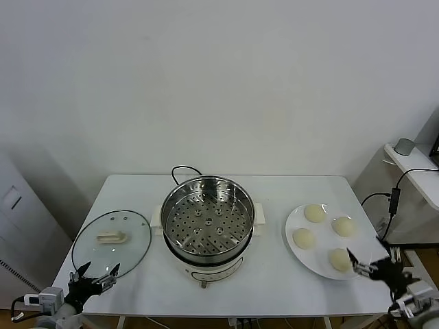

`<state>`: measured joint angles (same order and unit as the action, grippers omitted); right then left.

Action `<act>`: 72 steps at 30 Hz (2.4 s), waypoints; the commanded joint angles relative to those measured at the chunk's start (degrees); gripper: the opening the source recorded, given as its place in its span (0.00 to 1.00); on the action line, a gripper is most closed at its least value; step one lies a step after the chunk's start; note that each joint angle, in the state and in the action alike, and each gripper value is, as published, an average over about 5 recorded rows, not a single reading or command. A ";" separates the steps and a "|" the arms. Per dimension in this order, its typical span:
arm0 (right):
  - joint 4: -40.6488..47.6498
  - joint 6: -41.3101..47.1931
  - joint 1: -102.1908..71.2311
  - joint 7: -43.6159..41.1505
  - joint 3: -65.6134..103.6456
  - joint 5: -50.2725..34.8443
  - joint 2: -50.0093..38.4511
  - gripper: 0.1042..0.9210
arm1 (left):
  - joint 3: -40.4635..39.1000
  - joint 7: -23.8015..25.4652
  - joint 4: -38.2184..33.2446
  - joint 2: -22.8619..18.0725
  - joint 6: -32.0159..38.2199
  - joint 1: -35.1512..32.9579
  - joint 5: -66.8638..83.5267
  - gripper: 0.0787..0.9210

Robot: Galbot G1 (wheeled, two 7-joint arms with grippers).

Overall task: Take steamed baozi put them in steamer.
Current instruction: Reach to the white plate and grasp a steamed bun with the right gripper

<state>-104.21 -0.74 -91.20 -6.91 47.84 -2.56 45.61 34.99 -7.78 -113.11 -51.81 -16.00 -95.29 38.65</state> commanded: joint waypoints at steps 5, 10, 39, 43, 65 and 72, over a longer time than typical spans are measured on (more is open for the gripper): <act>11.64 -3.65 28.27 -8.08 -14.69 30.14 -9.12 0.88 | 0.15 -0.12 0.00 -0.17 -0.19 0.10 -0.09 0.88; 16.35 -2.34 40.64 -18.51 -25.08 27.74 -12.87 0.88 | 0.11 -0.26 0.01 -0.29 -0.48 0.37 -0.12 0.88; 50.92 -4.77 96.81 -60.03 -85.08 8.27 -6.79 0.88 | 0.24 -1.10 -0.88 -0.77 -1.92 0.85 -0.37 0.88; 53.88 -6.40 95.77 -59.87 -84.61 10.72 -3.39 0.88 | 0.10 -1.15 -0.74 -0.67 -2.09 1.23 -0.37 0.88; 66.10 -11.59 87.84 -52.73 -73.79 27.99 7.90 0.88 | -0.33 -1.29 -0.48 -0.50 -2.28 2.02 -0.30 0.88; 67.47 -11.47 86.96 -51.60 -71.84 29.43 8.65 0.80 | -0.30 -1.28 -0.67 -0.53 -2.10 1.69 -0.30 0.88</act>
<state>-39.48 -11.73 -3.61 -59.45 -25.89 23.75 52.44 34.66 -9.05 -113.77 -52.33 -18.11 -93.64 38.34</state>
